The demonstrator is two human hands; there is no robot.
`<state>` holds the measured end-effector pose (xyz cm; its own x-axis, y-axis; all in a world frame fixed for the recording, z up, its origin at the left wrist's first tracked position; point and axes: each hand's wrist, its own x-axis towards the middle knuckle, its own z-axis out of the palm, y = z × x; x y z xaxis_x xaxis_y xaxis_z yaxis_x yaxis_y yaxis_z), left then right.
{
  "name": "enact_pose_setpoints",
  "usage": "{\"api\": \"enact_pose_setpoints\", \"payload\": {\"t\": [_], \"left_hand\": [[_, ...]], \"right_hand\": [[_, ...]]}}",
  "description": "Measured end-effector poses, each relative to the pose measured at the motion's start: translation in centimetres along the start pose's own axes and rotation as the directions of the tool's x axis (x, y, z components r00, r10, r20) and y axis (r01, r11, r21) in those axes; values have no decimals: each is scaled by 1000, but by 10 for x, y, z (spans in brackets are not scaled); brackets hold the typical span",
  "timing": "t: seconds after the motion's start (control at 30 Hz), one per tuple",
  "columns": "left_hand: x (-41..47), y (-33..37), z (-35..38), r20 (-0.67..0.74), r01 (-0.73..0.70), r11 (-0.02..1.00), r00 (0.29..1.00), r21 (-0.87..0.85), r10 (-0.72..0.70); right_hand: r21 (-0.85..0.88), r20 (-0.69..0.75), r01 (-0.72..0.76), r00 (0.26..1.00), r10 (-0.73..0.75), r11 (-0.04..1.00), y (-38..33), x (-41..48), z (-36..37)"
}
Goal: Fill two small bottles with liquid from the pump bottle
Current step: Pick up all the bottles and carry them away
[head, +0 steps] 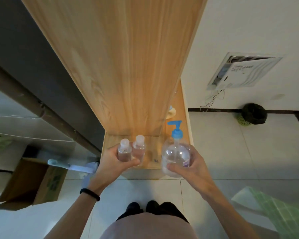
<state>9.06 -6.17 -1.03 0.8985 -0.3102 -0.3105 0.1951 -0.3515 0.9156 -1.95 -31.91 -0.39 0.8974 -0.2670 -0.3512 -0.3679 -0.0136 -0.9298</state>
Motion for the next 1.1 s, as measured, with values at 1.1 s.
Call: {"api": "enact_pose_setpoints", "payload": {"t": [1.1], "left_hand": [[59, -17, 12, 4, -106, 977, 994, 185, 107]], "right_hand": [[-438, 47, 134, 991, -126, 889, 4, 66, -5]]}}
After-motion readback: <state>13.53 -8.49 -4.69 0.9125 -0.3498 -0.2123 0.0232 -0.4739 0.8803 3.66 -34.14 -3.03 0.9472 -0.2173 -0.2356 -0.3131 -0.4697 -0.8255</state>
